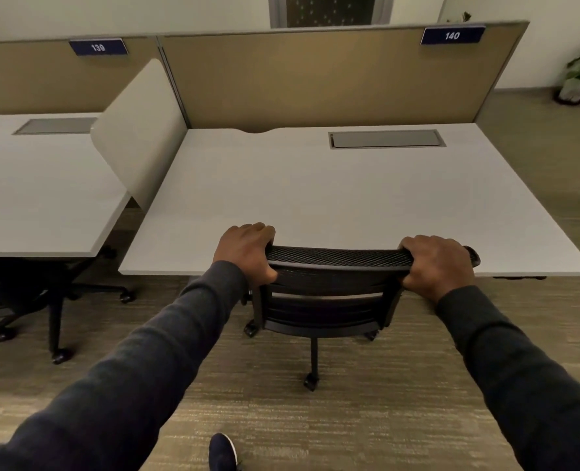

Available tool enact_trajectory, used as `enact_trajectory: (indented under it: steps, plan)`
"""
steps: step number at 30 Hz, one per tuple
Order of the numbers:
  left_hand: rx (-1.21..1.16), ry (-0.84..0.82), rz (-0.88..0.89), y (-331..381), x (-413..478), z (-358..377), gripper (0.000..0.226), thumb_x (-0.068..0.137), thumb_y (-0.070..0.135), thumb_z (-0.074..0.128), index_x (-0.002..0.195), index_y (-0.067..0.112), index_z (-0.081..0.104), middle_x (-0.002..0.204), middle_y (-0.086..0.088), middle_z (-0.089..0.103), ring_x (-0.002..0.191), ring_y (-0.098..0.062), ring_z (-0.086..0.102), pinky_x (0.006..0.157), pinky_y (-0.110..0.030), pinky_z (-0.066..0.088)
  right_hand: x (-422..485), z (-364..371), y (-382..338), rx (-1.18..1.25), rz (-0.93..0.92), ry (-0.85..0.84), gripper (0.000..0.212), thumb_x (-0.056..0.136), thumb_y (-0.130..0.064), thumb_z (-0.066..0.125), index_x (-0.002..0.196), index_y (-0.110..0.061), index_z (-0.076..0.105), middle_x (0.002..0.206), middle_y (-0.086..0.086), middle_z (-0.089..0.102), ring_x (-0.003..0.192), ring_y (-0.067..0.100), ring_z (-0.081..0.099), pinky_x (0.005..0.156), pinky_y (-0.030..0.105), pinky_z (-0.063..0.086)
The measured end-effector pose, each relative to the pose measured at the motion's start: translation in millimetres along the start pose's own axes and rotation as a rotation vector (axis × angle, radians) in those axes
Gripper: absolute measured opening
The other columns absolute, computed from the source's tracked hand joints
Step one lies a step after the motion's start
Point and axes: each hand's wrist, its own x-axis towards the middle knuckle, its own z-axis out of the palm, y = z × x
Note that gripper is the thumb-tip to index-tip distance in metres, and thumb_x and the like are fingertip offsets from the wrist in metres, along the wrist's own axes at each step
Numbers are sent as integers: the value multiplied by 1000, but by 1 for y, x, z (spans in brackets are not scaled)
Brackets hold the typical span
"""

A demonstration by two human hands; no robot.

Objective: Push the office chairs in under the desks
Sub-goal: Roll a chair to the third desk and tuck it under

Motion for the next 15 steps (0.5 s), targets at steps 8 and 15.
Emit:
enact_trajectory:
  steps: [8, 15]
  plan:
    - [-11, 32, 14, -4, -5, 2, 38, 58, 45, 69, 83, 26, 49, 79, 10, 47, 73, -17, 46, 68, -31, 32, -17, 3, -23, 36, 78, 35, 53, 64, -27, 80, 115, -17, 68, 102, 4, 71, 97, 30, 64, 96, 47, 42]
    - [-82, 19, 132, -18, -18, -2, 44, 66, 51, 67, 97, 23, 56, 92, 5, 55, 87, -20, 52, 74, -34, 41, -43, 11, -103, -34, 99, 61, 84, 71, -47, 80, 142, -14, 51, 144, 15, 53, 139, 39, 41, 116, 60, 23]
